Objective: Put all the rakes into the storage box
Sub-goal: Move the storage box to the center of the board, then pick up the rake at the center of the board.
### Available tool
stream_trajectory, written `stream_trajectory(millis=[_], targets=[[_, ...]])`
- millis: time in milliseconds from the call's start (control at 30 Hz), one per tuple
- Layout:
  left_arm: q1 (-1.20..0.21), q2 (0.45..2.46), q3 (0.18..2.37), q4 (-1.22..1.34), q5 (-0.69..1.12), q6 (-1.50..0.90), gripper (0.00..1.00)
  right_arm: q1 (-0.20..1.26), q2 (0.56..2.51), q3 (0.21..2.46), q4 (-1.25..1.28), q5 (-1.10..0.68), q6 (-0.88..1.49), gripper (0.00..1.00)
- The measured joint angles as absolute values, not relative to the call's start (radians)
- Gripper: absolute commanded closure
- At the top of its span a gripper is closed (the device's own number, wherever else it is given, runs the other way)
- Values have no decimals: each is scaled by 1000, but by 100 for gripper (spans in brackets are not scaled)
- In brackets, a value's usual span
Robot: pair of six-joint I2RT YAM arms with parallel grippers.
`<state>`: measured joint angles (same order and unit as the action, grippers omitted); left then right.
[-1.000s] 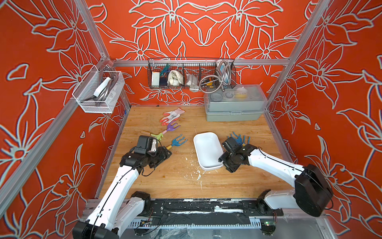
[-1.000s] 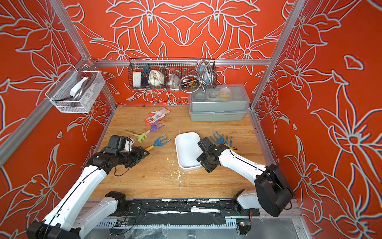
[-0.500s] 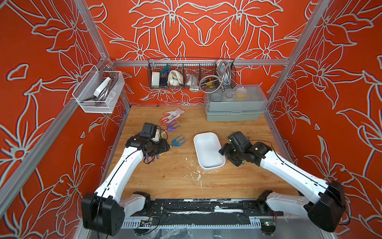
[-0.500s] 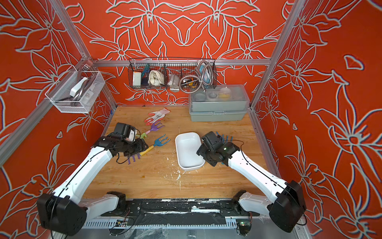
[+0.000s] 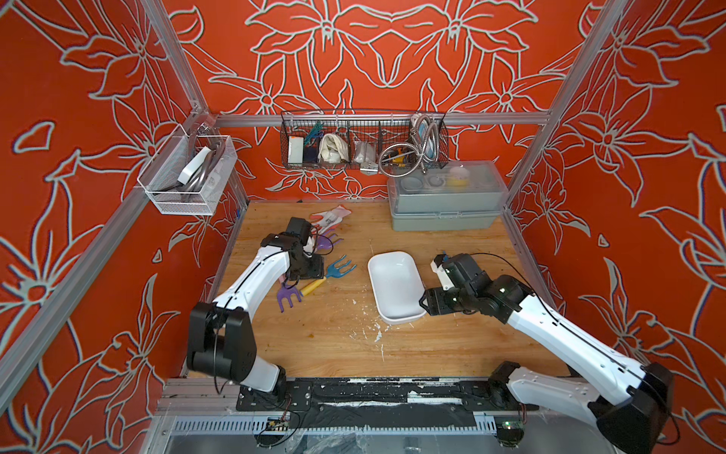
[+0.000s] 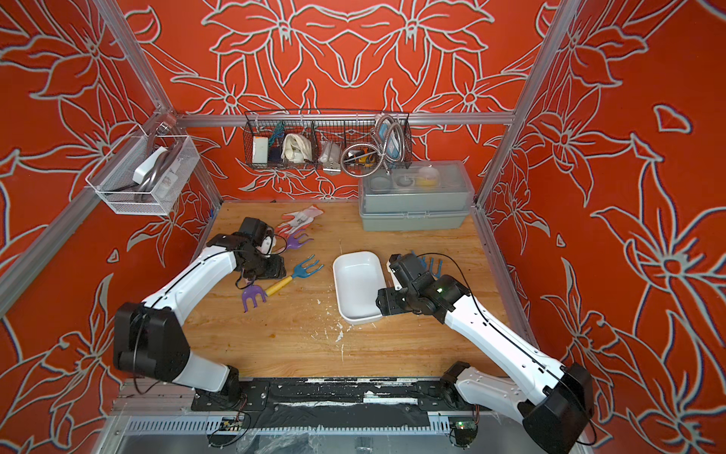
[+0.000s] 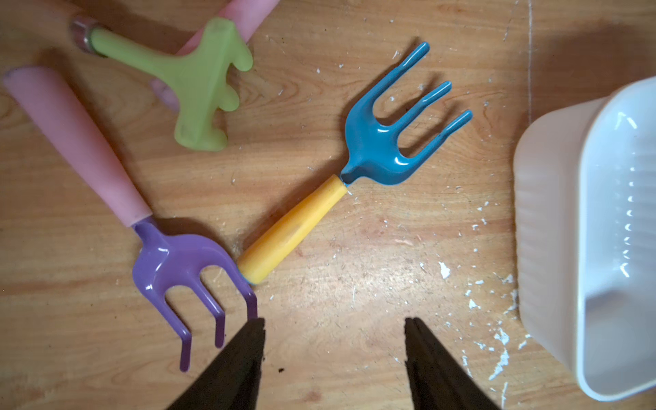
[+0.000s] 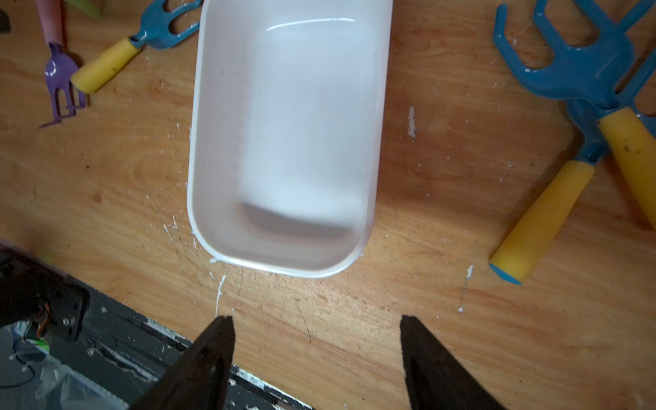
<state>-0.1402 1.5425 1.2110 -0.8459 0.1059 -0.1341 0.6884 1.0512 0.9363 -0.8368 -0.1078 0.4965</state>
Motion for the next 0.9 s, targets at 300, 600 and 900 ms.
stream_trajectory(millis=[300,600,900], targets=[[-164,1755,1308,-844,87,-60,41,688,1112,937,-834,-144,454,31],[-178,1873,1315,-828,71,-44,42,688,1243,1030,-822,-176,416,33],[-187,1925,1307,-808,68,-47,46,687,1262,1034,-806,-187,405,35]])
